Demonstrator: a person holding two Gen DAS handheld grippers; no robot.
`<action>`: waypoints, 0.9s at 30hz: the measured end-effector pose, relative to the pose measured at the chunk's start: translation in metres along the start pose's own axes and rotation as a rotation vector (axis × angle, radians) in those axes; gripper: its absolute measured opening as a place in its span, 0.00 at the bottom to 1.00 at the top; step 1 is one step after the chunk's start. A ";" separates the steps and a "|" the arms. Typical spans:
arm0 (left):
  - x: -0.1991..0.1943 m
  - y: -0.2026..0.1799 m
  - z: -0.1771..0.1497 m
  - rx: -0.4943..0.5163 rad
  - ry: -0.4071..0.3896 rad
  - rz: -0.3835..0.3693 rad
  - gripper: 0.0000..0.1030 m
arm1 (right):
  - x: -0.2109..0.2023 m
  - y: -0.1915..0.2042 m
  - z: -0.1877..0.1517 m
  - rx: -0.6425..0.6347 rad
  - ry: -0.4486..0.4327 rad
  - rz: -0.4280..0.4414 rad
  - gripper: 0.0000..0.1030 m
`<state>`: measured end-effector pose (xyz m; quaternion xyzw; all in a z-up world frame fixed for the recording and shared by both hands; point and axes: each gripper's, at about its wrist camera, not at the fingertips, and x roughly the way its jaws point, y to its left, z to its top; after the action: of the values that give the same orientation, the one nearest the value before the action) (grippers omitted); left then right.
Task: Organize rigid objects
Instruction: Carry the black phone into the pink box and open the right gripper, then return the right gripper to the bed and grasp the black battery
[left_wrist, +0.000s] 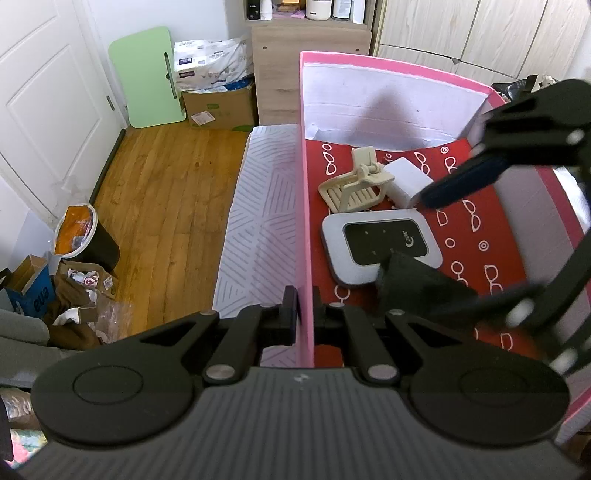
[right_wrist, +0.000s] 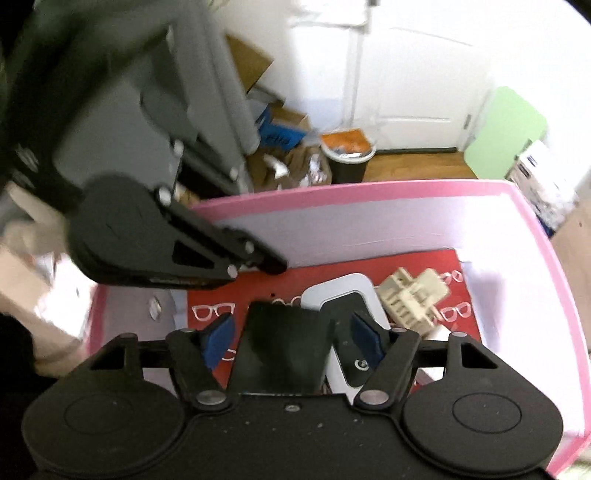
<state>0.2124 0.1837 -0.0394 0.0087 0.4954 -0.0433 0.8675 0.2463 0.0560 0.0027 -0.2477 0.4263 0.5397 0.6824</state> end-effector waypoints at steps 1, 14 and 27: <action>0.000 0.000 0.000 -0.001 -0.001 -0.001 0.04 | -0.011 -0.004 -0.004 0.034 -0.030 -0.010 0.72; -0.002 0.000 -0.002 -0.006 -0.011 -0.001 0.05 | -0.122 -0.019 -0.110 0.377 -0.406 -0.271 0.73; -0.002 0.001 -0.001 -0.005 -0.005 -0.001 0.05 | -0.132 -0.004 -0.221 0.675 -0.263 -0.418 0.73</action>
<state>0.2108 0.1847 -0.0382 0.0062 0.4933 -0.0426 0.8688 0.1730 -0.1913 0.0008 -0.0203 0.4291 0.2467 0.8687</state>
